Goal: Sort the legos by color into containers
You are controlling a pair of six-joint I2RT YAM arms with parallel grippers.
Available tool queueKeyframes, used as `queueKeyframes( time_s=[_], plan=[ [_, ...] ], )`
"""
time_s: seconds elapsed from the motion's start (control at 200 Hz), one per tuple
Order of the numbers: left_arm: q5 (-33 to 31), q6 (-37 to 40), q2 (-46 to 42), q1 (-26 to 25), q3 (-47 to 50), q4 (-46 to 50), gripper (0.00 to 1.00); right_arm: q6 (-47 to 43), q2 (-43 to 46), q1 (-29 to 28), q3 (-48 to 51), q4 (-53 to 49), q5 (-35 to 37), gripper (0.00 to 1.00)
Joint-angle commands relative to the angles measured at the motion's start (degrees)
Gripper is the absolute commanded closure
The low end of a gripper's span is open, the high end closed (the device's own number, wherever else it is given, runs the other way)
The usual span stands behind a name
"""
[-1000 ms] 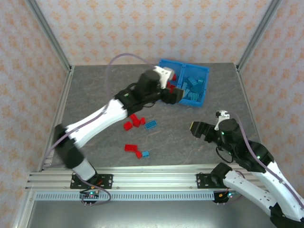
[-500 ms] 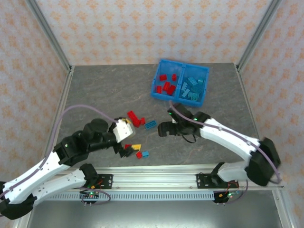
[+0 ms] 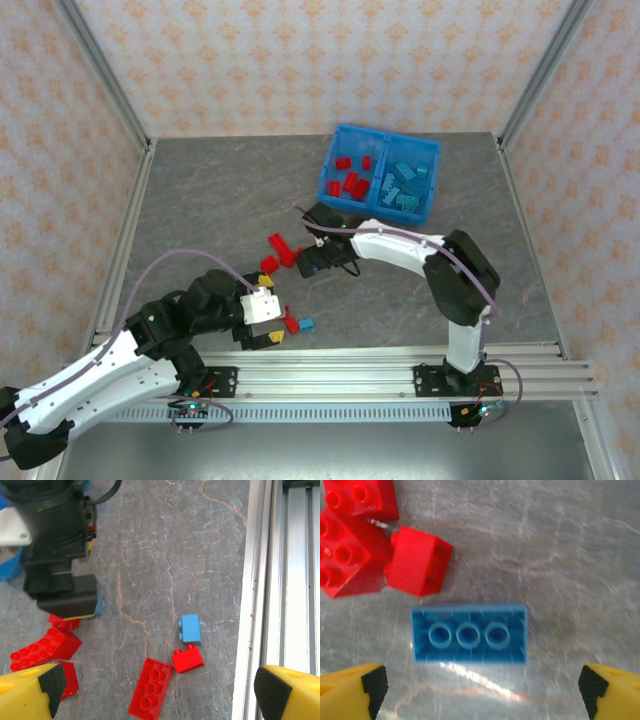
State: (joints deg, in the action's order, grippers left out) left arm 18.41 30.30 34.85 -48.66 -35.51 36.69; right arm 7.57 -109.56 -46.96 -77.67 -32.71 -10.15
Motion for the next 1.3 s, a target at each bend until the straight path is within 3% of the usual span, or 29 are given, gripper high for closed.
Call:
queueKeyframes(
  time_s=[0.0, 0.135, 0.4, 0.5, 0.611, 0.766, 0.876, 1.011, 1.131, 1.291],
  plan=[
    [1.99, 1.89, 0.97, -0.22, -1.03, 0.92, 0.00, -2.22, -3.84, -0.24, -3.35, 0.46, -0.95, 0.01],
    [2.00, 1.57, 0.89, -0.26, -1.39, 0.93, 0.00, -0.39, -7.27, -0.23, -4.79, 0.66, -1.72, 0.03],
    [0.72, 1.47, -1.18, -0.18, -1.03, -0.47, 0.00, 1.49, -5.44, -0.24, -0.71, 2.05, -0.70, 0.34],
    [0.43, 1.55, -1.34, -0.13, -1.07, -0.53, 0.00, 2.79, -2.23, -0.19, 1.06, 3.41, 0.20, 0.43],
    [0.13, 1.42, -2.00, -0.12, -0.99, -0.87, 0.00, 4.60, 4.07, -0.24, 3.12, 4.20, 3.11, 0.46],
    [-0.76, 1.05, -3.60, -0.19, -0.71, -1.83, 0.00, 6.52, 16.21, 1.15, 6.76, 4.80, 14.57, 0.48],
    [-1.27, 0.73, -4.07, -0.11, -0.70, -2.45, 0.00, 7.62, 23.43, 6.70, 9.48, 6.45, 21.00, 0.47],
    [-1.42, 0.32, -4.03, -0.10, -0.79, -2.67, 0.00, 7.90, 25.60, 18.47, 9.35, 9.76, 20.19, 0.47],
    [-1.60, -0.18, -4.08, 0.05, -1.00, -2.83, 0.00, 6.69, 17.98, 26.75, 1.81, 8.53, 14.57, 0.48],
    [-2.35, -1.42, -4.57, 0.02, -1.36, -2.59, 0.00, 5.93, 5.29, 31.18, -10.27, 4.92, 13.54, 0.48]
  ],
)
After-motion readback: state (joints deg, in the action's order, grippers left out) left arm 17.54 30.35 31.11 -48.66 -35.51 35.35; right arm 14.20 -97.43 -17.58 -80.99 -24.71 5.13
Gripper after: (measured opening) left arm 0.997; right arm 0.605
